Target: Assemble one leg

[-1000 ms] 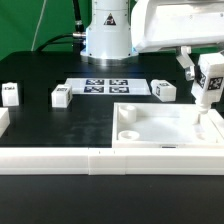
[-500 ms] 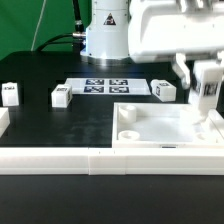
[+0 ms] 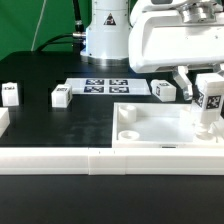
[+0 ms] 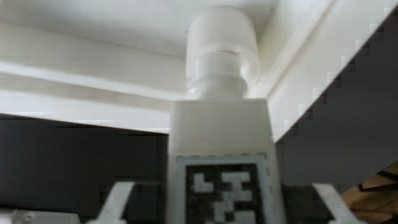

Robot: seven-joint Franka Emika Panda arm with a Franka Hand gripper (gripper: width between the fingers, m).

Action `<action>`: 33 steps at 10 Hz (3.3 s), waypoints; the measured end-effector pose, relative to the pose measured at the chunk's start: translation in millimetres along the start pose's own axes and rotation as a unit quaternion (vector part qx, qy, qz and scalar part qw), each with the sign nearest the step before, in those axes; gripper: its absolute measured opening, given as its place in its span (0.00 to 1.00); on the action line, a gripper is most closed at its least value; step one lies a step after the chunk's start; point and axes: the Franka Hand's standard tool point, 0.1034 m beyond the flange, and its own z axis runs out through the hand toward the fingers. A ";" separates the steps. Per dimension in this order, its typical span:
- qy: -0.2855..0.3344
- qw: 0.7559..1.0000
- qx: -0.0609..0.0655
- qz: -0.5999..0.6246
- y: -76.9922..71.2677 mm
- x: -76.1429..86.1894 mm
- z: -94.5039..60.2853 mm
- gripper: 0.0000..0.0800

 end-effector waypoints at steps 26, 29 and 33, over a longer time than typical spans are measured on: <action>-0.022 1.000 0.007 -0.001 -5.5 13.2 -15.3 0.81; -0.035 0.999 0.011 -0.002 -6.5 21.7 -25.7 0.81; -0.161 0.986 0.034 0.001 -7.9 17.9 -13.7 0.81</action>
Offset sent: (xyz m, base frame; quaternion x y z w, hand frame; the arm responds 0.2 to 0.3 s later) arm 0.0027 0.0058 -0.0141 -0.0041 0.0027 -0.0021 1.0000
